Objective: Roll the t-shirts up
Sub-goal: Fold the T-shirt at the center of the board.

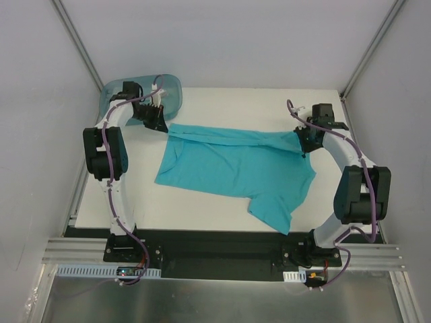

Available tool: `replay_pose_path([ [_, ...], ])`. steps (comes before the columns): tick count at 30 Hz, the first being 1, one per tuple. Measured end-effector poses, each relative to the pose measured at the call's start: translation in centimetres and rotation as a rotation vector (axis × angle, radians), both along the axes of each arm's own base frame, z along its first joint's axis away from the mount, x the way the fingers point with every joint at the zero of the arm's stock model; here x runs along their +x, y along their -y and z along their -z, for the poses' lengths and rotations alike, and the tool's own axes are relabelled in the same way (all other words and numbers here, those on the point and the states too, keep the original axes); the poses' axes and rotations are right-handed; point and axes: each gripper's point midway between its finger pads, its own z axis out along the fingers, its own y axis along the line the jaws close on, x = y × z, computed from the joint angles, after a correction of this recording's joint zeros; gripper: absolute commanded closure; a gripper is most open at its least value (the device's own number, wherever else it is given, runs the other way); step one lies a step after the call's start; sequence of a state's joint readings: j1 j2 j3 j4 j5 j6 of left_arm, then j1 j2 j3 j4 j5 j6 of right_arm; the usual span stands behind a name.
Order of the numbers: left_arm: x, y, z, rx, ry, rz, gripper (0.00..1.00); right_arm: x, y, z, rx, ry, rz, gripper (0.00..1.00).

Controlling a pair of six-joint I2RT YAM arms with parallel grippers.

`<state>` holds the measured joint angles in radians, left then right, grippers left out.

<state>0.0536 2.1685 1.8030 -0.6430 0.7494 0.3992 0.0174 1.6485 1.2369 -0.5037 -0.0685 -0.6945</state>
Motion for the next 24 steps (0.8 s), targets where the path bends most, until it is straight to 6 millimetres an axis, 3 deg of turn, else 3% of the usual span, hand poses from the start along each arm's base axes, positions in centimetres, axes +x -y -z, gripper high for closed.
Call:
replay_pose_path([
  [10, -2.6, -0.5, 3.0, 0.040, -0.066, 0.033, 0.99, -5.1, -1.4, 0.9, 0.012, -0.071, -0.037, 0.99],
  [12, -3.4, -0.6, 3.5, 0.049, -0.087, 0.036, 0.90, -5.9, -1.3, 1.5, 0.011, -0.094, -0.038, 0.98],
  [13, -3.6, -0.7, 3.6, 0.056, -0.092, 0.038, 0.82, -6.3, -1.3, 1.8, 0.010, -0.107, -0.038, 0.93],
  [18, -4.7, -1.6, 3.7, 0.088, -0.115, 0.030, 0.61, -9.3, -0.9, 2.8, 0.003, -0.221, -0.061, 0.59],
  [21, -5.0, -2.0, 2.4, 0.093, -0.093, 0.029, 0.56, -10.3, 0.2, 2.2, 0.015, -0.268, -0.047, 0.54],
  [24, -4.6, -2.2, 0.2, 0.091, -0.044, 0.023, 0.55, -8.0, 1.5, -0.2, 0.033, -0.229, -0.011, 0.53],
])
